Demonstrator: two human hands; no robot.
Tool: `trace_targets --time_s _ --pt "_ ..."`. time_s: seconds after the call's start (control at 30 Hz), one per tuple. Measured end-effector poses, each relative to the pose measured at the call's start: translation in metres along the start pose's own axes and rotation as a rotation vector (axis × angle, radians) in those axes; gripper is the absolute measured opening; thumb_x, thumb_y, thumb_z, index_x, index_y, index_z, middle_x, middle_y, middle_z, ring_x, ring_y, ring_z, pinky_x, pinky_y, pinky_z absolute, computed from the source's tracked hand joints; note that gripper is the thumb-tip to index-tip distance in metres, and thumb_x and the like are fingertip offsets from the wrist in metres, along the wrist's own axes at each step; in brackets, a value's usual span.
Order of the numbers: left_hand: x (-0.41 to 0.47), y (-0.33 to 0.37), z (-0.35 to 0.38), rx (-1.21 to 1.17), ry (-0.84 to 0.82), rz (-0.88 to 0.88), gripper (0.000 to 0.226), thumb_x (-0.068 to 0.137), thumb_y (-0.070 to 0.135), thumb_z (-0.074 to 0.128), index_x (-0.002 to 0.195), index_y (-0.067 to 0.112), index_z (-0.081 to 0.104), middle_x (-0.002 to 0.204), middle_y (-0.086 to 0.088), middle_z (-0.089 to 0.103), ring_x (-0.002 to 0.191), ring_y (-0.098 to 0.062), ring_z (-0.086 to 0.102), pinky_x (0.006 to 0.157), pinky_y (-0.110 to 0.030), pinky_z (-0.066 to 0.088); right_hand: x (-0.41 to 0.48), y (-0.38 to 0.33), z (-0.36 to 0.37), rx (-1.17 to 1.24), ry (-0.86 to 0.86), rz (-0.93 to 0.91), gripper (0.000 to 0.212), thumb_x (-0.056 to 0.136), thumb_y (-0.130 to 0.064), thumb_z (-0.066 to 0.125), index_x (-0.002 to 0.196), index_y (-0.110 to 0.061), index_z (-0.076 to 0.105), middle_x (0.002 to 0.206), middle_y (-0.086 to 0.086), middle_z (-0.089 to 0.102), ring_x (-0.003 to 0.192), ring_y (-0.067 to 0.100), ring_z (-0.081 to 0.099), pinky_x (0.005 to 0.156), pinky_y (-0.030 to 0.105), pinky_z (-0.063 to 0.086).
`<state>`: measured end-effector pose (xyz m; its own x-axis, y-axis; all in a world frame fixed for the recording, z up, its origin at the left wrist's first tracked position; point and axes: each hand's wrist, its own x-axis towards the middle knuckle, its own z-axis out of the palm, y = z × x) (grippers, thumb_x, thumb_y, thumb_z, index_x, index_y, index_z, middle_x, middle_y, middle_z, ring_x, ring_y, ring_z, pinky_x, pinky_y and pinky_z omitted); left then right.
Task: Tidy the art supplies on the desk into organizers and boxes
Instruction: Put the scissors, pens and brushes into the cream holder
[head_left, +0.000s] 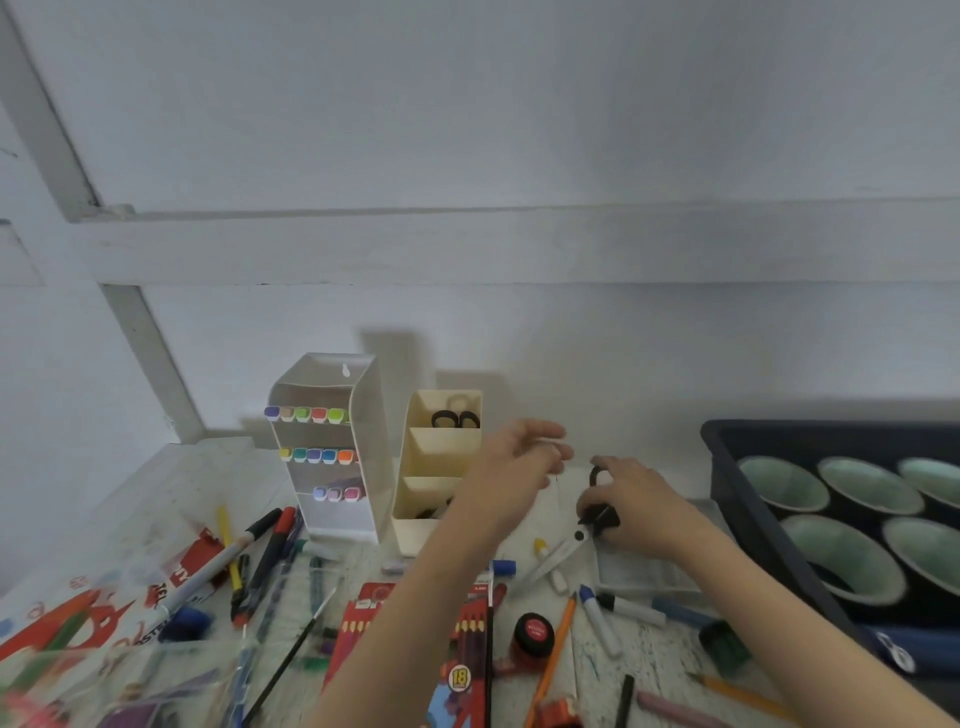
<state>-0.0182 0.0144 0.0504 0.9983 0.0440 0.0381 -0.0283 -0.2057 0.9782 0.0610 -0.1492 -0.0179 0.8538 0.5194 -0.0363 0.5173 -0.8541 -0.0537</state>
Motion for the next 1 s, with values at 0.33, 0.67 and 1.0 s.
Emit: trace_targets --time_s 0.33,0.67,1.0 --pt "0.006 -0.016 0.016 0.476 -0.043 0.212 0.036 0.093 0.024 0.054 0.128 0.019 0.049 0.114 0.002 0.062 0.102 -0.009 0.058 0.08 -0.016 0.043 -0.025 -0.026 -0.085 -0.113 0.482 -0.174 0.025 0.082 -0.027 0.064 0.104 -0.039 0.064 0.158 0.006 0.007 0.145 0.027 0.002 0.113 0.044 -0.009" --pt "0.003 0.007 -0.033 0.063 0.051 0.307 0.018 0.091 0.0 0.052 0.096 0.014 0.062 0.078 0.011 0.073 0.081 -0.005 0.068 0.073 -0.015 0.051 -0.022 -0.067 -0.128 0.599 0.756 -0.221 0.069 0.088 -0.029 0.058 0.146 -0.029 0.02 0.144 -0.001 0.035 0.127 0.01 0.042 0.103 0.025 0.035" --pt "0.019 0.027 -0.071 0.049 0.309 0.307 0.021 0.091 0.003 0.052 0.102 0.018 0.062 0.092 0.015 0.068 0.08 0.013 0.06 0.064 -0.003 0.043 0.015 -0.1 -0.154 0.671 0.789 -0.344 0.009 0.086 -0.029 0.063 0.087 -0.033 0.055 0.067 -0.021 0.058 0.072 -0.001 0.062 0.065 0.013 0.046"
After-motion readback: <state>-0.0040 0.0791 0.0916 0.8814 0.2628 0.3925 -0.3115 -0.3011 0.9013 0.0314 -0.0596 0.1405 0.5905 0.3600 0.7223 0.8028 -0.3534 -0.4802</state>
